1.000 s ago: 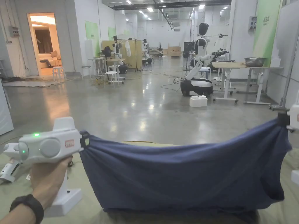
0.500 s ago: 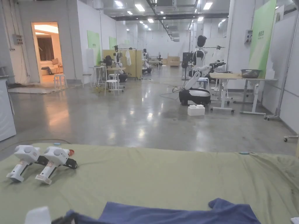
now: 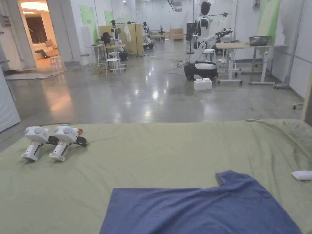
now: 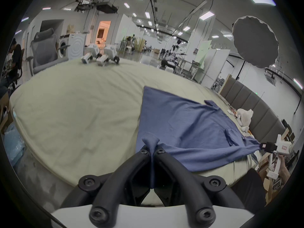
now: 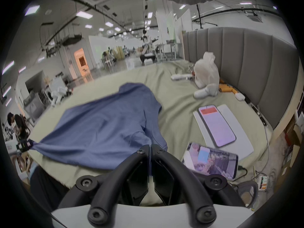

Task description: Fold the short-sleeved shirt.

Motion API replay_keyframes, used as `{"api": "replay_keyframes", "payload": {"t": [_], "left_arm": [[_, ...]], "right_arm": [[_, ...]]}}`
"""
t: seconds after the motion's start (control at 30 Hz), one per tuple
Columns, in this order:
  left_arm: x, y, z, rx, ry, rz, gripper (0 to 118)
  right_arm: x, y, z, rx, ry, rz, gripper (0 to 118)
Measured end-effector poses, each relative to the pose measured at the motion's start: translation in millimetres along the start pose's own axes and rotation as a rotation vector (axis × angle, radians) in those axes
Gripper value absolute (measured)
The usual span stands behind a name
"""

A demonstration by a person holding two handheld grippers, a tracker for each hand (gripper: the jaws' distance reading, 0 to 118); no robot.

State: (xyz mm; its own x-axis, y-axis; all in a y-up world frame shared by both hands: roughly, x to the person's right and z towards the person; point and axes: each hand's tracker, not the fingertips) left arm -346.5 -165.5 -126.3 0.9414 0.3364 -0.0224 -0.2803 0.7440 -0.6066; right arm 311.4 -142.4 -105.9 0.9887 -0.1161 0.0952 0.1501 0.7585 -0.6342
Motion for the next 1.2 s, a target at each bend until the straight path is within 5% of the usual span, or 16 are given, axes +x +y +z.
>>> {"api": "replay_keyframes", "payload": {"t": [0.27, 0.33, 0.37, 0.4, 0.43, 0.83, 0.93, 1.0, 1.1, 1.2], "left_arm": [[-8, -10, -20, -0.11, 0.04, -0.021, 3], [-8, -9, -18, -0.108, 0.066, -0.037, 33], [-8, -7, -17, -0.104, 0.082, -0.046, 66], [-8, -4, -15, -0.1, 0.096, -0.055, 83], [-6, -1, -9, -0.074, 0.125, -0.076, 92], [116, 49, 111, 0.486, 0.132, -0.308, 92], [140, 52, 129, 0.528, 0.107, -0.33, 83], [152, 52, 138, 0.566, 0.107, -0.378, 67], [163, 50, 148, 0.582, 0.112, -0.421, 59], [168, 48, 155, 0.589, 0.091, -0.426, 31]], "right_arm": [[9, -20, -23, -0.11, -0.011, -0.024, 2], [10, -20, -26, -0.129, -0.026, 0.007, 20], [8, -21, -22, -0.156, -0.041, 0.025, 52], [8, -21, -21, -0.147, -0.039, 0.031, 66], [7, -20, -17, -0.145, -0.036, 0.039, 67], [-73, 22, 90, 0.38, 0.063, 0.065, 67], [-92, 32, 106, 0.45, 0.083, 0.102, 65], [-103, 37, 115, 0.485, 0.073, 0.138, 49], [-114, 41, 121, 0.531, 0.056, 0.159, 36], [-117, 43, 123, 0.539, 0.058, 0.194, 11]]}}
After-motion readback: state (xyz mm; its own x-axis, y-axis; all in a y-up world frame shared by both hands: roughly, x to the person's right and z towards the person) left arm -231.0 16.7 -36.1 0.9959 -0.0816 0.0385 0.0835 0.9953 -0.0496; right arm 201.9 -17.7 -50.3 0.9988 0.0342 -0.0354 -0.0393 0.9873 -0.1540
